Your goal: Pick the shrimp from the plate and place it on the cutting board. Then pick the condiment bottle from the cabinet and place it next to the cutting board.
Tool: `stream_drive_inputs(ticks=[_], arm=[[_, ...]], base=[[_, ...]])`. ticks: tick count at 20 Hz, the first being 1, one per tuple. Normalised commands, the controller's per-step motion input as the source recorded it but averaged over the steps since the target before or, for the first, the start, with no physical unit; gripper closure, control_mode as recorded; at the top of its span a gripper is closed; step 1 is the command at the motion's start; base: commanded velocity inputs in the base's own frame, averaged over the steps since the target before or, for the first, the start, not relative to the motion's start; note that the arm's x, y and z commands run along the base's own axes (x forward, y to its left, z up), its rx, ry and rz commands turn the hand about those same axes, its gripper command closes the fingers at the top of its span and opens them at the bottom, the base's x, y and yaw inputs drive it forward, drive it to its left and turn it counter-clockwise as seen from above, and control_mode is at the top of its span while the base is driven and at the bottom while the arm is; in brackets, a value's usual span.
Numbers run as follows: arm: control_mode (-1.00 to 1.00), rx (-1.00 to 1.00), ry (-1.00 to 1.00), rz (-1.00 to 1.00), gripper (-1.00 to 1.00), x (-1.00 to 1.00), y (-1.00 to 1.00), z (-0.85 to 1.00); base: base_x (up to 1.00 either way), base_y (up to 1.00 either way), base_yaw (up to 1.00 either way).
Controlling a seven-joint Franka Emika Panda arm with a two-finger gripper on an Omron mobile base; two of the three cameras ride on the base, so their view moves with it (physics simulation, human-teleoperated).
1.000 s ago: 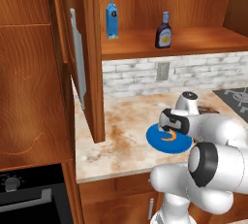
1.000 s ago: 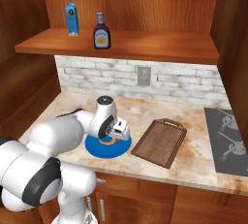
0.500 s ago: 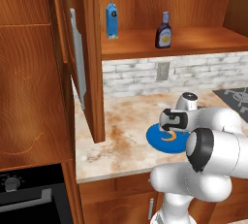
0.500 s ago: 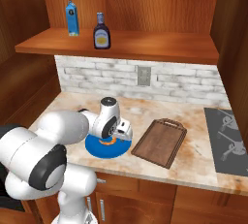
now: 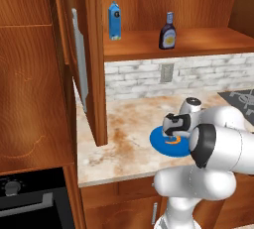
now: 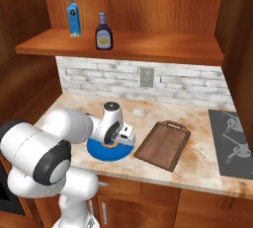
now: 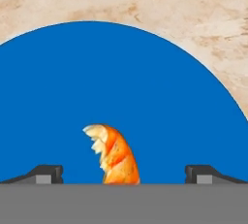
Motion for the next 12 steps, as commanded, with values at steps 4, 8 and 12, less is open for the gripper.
stream_drive_inputs(ticks=[4, 8, 12], arm=[[-1.0, 0.0, 0.0, 0.0, -1.0, 0.07, 0.0, -0.16], [-1.0, 0.0, 0.0, 0.0, -1.0, 0.08, 0.01, -0.14], [-1.0, 0.0, 0.0, 0.0, 1.0, 0.02, 0.02, -0.1]], base=[[0.0, 0.0, 0.0], [0.0, 0.0, 0.0], [0.0, 0.0, 0.0]])
